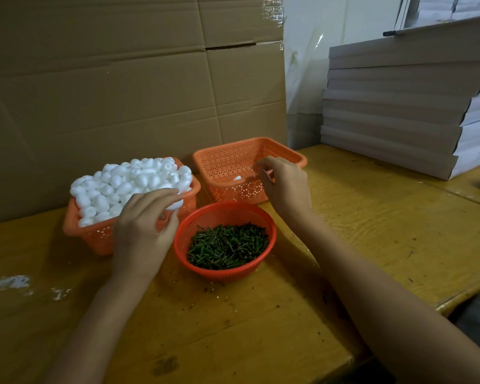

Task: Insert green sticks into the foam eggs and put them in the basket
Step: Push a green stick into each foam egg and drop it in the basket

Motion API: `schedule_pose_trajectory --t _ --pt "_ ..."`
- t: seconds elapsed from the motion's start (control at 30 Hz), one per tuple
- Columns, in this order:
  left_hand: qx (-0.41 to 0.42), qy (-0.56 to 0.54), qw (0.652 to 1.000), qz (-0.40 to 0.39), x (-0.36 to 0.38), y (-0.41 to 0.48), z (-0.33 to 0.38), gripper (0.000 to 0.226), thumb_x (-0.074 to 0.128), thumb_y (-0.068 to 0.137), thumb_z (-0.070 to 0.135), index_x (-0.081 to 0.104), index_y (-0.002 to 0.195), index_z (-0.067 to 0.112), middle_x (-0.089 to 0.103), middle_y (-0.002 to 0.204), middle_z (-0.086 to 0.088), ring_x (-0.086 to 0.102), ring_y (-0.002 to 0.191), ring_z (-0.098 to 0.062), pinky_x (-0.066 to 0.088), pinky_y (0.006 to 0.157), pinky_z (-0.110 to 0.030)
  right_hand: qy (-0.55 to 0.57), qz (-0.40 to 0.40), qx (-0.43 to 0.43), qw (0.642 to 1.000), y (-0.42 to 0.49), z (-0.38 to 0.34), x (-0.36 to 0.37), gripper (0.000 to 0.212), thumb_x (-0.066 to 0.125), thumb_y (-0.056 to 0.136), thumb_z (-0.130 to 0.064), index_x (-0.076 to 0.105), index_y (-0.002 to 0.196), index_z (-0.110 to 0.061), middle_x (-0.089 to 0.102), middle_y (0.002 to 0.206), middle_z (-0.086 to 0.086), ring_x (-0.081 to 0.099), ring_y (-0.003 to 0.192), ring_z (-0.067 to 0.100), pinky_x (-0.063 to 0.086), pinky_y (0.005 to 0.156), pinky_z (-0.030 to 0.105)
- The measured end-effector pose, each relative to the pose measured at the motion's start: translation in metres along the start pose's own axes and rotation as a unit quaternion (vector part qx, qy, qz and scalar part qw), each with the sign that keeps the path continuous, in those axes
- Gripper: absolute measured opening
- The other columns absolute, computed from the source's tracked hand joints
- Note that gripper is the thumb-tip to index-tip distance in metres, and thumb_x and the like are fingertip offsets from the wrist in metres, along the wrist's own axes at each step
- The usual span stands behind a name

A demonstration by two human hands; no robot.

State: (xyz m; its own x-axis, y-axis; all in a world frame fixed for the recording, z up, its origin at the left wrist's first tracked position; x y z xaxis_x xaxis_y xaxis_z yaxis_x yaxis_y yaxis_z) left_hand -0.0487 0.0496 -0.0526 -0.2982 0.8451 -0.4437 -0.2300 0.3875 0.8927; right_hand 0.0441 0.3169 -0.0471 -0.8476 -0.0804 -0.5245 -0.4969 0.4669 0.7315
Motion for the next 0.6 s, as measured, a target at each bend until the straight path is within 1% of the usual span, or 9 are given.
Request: schedule_pose_trajectory --t 0.07,0.13,0.2,0.27,0.33,0.4,0.43,0.53,0.6 --pt "-0.025 -0.042 0.999 -0.007 0.001 0.0 0.0 0.031 0.083 0.085 -0.004 0.078 0.114 0.008 0.077 0.103 -0.003 0.069 0.086 -0.023 0.052 0.084 -0.027 0.006 0.025 -0.009 1.0 -0.001 -0.003 -0.002 0.015 0.065 0.102 -0.021 0.074 0.114 -0.018 0.075 0.108 -0.004 0.07 0.087 0.013 0.06 0.07 0.039" --pt "-0.062 -0.083 0.994 -0.023 0.003 -0.002 0.0 0.03 0.084 0.088 0.005 0.076 0.115 0.014 0.074 0.096 0.003 0.067 0.078 -0.017 0.055 0.076 -0.028 0.029 0.056 -0.026 0.998 -0.003 -0.009 -0.003 0.013 0.065 0.101 -0.02 0.073 0.111 -0.018 0.075 0.105 -0.005 0.069 0.085 0.011 0.06 0.067 0.038" --pt "-0.106 -0.134 0.985 -0.04 0.005 -0.002 0.002 0.026 0.083 0.091 0.017 0.072 0.114 0.02 0.074 0.1 0.009 0.07 0.083 -0.011 0.059 0.074 -0.03 0.057 0.076 -0.051 0.994 -0.006 -0.016 -0.004 0.012 0.065 0.1 -0.019 0.071 0.111 -0.018 0.074 0.104 -0.007 0.068 0.083 0.006 0.059 0.064 0.034" --pt "-0.135 -0.178 0.973 -0.051 0.006 -0.002 0.004 0.021 0.078 0.093 0.032 0.068 0.111 0.027 0.072 0.103 0.017 0.07 0.09 -0.005 0.059 0.078 -0.025 0.077 0.068 -0.078 0.992 -0.008 -0.021 -0.004 0.013 0.064 0.1 -0.019 0.069 0.112 -0.018 0.073 0.103 -0.008 0.067 0.082 0.003 0.059 0.064 0.032" --pt "-0.146 -0.213 0.964 -0.062 0.007 -0.001 0.005 0.019 0.074 0.092 0.039 0.069 0.108 0.028 0.073 0.105 0.017 0.072 0.094 -0.008 0.059 0.082 -0.026 0.089 0.038 -0.103 0.99 -0.009 -0.023 -0.002 0.013 0.064 0.1 -0.018 0.069 0.112 -0.017 0.073 0.103 -0.008 0.067 0.082 0.005 0.06 0.066 0.034" --pt "-0.149 -0.235 0.958 -0.069 0.009 -0.001 0.004 0.02 0.075 0.092 0.037 0.073 0.108 0.025 0.073 0.106 0.01 0.073 0.097 -0.013 0.061 0.085 -0.033 0.095 0.005 -0.13 0.987 -0.011 -0.026 0.0 0.011 0.065 0.1 -0.017 0.069 0.11 -0.016 0.073 0.103 -0.007 0.068 0.082 0.007 0.06 0.068 0.036" --pt "-0.152 -0.24 0.956 -0.069 0.01 -0.002 0.004 0.021 0.076 0.091 0.035 0.075 0.109 0.024 0.073 0.106 0.007 0.073 0.097 -0.015 0.061 0.085 -0.034 0.1 -0.013 -0.144 0.984 -0.011 -0.028 0.001 0.01 0.065 0.1 -0.016 0.069 0.109 -0.015 0.073 0.104 -0.007 0.068 0.082 0.008 0.059 0.069 0.036" --pt "-0.173 -0.264 0.946 -0.07 0.011 -0.002 0.005 0.026 0.08 0.088 0.031 0.079 0.113 0.024 0.07 0.107 0.004 0.075 0.095 -0.013 0.062 0.085 -0.025 0.119 -0.093 -0.185 0.971 -0.014 -0.034 0.002 0.008 0.065 0.1 -0.017 0.07 0.106 -0.015 0.073 0.101 -0.006 0.068 0.084 0.009 0.058 0.071 0.037" --pt "-0.181 -0.276 0.941 -0.076 0.012 -0.001 0.008 0.03 0.082 0.087 0.03 0.08 0.116 0.023 0.073 0.107 0.006 0.075 0.095 -0.009 0.06 0.084 -0.019 0.133 -0.157 -0.208 0.956 -0.015 -0.038 0.002 0.006 0.069 0.099 -0.021 0.072 0.101 -0.016 0.074 0.096 -0.008 0.068 0.084 0.007 0.057 0.074 0.037"
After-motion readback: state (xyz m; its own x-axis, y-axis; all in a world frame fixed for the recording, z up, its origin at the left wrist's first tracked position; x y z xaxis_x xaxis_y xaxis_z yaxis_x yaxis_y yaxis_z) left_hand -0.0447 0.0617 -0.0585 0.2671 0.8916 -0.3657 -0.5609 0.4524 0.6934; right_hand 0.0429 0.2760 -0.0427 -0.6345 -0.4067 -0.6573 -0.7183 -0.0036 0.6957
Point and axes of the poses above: each hand's wrist, its own y-axis towards the middle knuckle, its own x-axis out of the palm, z = x × y, the point moved 2 cm from there along y, towards the middle knuckle
